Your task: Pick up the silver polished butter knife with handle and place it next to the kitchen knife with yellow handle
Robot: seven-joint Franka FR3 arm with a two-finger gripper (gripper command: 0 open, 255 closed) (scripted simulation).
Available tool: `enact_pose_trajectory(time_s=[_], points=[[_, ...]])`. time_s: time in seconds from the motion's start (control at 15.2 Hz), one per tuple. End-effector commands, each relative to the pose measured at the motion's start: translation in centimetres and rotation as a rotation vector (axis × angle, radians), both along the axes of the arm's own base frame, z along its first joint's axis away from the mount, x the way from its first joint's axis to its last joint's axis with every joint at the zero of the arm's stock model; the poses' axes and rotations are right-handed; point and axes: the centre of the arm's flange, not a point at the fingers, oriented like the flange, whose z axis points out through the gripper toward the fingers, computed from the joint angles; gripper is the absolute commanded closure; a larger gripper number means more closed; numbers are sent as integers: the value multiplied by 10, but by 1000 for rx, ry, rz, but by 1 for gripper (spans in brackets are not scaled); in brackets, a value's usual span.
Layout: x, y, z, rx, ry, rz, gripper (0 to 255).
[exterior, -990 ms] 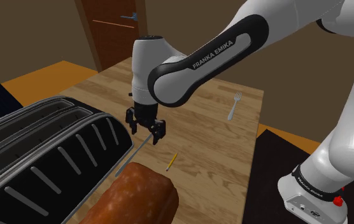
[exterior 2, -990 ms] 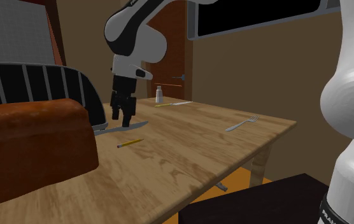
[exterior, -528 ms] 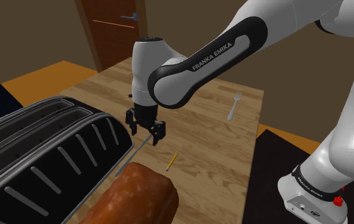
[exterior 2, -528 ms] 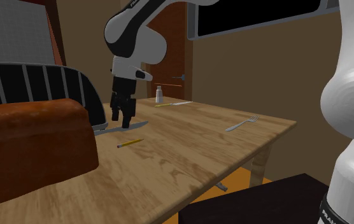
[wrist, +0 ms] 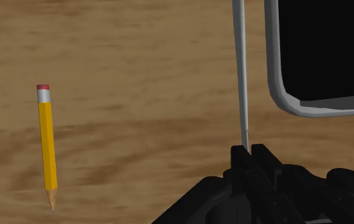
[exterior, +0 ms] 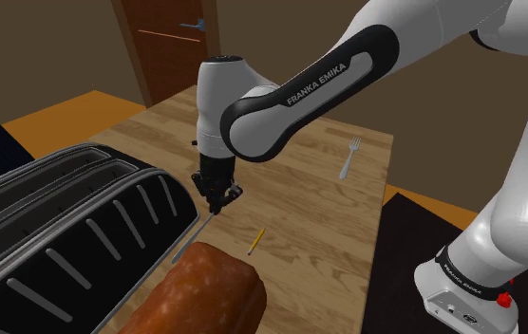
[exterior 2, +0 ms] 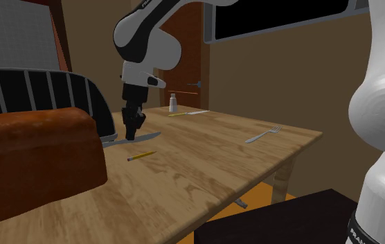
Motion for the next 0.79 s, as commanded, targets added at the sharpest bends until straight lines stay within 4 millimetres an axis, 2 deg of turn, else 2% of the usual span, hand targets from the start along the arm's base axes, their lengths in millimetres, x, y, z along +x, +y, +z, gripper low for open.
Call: enact_pose_trajectory(time_s=[0.0, 0.13, 0.73], points=[[0, 0, 0, 0, 0, 0, 255], [0, 0, 0, 0, 0, 0, 255], [0, 0, 47, 0, 0, 0, 255]])
